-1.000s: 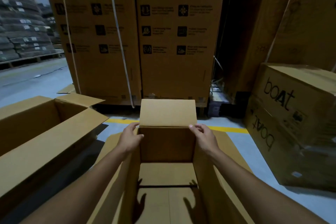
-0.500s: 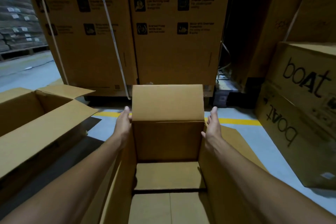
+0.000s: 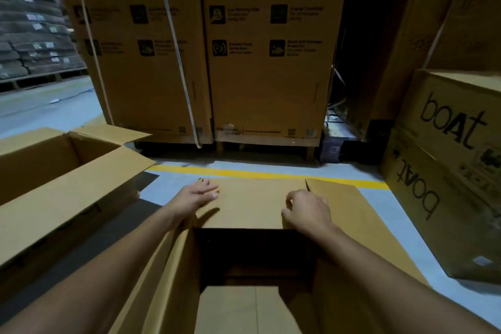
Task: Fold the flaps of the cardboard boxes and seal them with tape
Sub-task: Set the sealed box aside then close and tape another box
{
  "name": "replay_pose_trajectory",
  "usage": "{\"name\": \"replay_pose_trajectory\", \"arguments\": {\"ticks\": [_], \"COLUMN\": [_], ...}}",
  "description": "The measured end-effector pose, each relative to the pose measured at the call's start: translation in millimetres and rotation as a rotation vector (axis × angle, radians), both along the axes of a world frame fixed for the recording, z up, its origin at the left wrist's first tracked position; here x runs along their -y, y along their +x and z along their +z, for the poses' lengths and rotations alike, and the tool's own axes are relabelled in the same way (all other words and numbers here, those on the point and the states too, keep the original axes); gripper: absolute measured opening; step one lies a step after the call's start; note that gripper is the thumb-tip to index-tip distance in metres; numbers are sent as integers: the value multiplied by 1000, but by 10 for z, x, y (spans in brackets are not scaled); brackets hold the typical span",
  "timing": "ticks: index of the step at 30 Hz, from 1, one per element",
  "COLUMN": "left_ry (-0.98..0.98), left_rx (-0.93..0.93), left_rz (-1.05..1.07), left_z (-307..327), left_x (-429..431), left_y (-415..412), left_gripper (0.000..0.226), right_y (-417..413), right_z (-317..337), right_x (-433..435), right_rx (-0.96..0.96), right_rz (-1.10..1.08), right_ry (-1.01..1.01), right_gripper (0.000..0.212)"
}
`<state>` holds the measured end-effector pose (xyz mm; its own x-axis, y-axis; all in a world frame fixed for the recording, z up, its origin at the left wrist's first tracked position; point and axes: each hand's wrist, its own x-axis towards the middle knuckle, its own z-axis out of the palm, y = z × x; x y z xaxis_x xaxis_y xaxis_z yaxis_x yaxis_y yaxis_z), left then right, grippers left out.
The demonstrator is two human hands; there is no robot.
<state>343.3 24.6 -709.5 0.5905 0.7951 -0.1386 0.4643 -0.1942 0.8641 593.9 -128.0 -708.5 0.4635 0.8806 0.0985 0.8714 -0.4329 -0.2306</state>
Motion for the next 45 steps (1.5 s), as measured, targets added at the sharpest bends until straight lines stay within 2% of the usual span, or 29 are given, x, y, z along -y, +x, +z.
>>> {"name": "replay_pose_trajectory", "arguments": {"ticks": [2, 3, 6, 9, 12, 15, 18, 25, 33, 36, 40, 43, 45], "left_ry": [391, 490, 562, 621, 649, 664, 648, 366, 109, 23, -89, -202, -173], "left_rx": [-466, -602, -768, -864, -836, -819, -777, -387, -281, -322, -400, -315, -291], "left_rz": [-84, -85, -74, -82, -82, -107, -131, 142, 299, 361, 470, 547, 598], "left_z": [-133, -158, -187, -179, -183, -203, -191, -219, -376, -470, -490, -349, -202], "left_x": [10, 43, 88, 115, 182, 298, 528, 1326, 2317, 2498, 2646, 2735, 2733], "left_y": [72, 119, 200, 210, 191, 123, 23, -456, -1133, -1435, -1808, -2003, -2131], "left_gripper": [57, 60, 68, 71, 61, 59, 57, 68, 75, 91, 76, 74, 65], "right_y": [-50, -60, -103, -153, -229, -350, -489, -916, -1773, -2034, -2284, -2383, -2412], "right_z": [-114, -177, -259, -218, -174, -158, -162, -6, 39, 56, 119, 175, 222], "right_x": [3, 4, 31, 30, 52, 165, 318, 907, 1899, 2221, 2567, 2734, 2812], "right_rx": [90, 144, 283, 304, 216, 7, -81, -327, -309, -266, -271, -277, -272], "right_rz": [60, 86, 132, 146, 142, 191, 242, 276, 323, 310, 286, 267, 257], "right_ry": [-123, -166, -282, -364, -330, -307, -286, -173, -143, -131, -170, -189, -196], "right_gripper": [30, 34, 50, 61, 62, 69, 68, 70, 56, 51, 42, 37, 34]}}
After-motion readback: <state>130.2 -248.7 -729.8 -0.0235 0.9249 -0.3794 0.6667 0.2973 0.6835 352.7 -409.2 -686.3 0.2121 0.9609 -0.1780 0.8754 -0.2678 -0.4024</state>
